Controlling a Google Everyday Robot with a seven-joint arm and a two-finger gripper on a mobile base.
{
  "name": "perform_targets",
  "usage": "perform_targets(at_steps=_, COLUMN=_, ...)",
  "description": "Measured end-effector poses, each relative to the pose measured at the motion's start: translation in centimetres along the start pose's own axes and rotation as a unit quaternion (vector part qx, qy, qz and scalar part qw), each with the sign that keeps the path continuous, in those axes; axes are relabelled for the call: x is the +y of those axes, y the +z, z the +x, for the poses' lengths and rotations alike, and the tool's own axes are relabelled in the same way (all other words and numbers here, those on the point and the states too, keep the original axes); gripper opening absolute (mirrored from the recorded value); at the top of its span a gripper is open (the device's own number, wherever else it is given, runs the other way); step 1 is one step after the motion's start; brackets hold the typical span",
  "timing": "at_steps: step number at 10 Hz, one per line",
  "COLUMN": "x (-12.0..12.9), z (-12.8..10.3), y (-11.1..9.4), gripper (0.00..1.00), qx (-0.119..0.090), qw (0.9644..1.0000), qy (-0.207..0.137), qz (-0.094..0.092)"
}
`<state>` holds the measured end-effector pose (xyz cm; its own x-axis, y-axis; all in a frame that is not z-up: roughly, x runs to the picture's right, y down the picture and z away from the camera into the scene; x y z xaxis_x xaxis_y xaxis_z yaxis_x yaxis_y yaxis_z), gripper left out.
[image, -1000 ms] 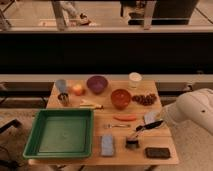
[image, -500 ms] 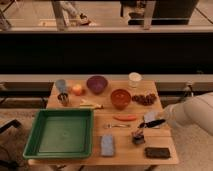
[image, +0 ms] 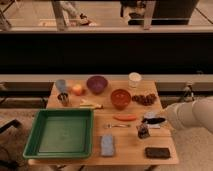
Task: Place brush in red bowl
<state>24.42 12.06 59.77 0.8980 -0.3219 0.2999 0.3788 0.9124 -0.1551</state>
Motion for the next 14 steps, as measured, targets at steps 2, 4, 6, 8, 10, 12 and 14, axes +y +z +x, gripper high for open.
perform_targets(at_steps=2, x=-0.7, z=-0.8, y=-0.6, gripper=0.0, qx=-0.001, qw=0.9999, qy=-0.014, qz=0.006)
perform_targets(at_steps=4, x=-2.2, z=-2.3, y=-0.7, gripper=0.0, qx=-0.004, qw=0.9993, qy=-0.036, qz=0.014)
perform_targets(at_steps=6, x=-4.4, z=-3.6, y=-1.0, gripper=0.0, qx=-0.004, qw=0.998, qy=-0.057, qz=0.025)
perform_targets(at_steps=8, x=-7.5, z=-4.3, y=-1.6, gripper=0.0, qx=0.0, qw=0.9964, qy=-0.077, qz=0.036)
perform_targets(at_steps=10, x=-10.1, z=-5.0, y=-2.4, gripper=0.0, qx=0.01, qw=0.9942, qy=-0.096, qz=0.047)
perform_targets(at_steps=12, x=-12.1, z=-5.2, y=-2.1, gripper=0.0, qx=0.01, qw=0.9931, qy=-0.106, qz=0.051)
perform_targets(at_steps=14, x=-14.1, z=-5.1, y=-1.8, gripper=0.0, qx=0.013, qw=0.9919, qy=-0.114, qz=0.055)
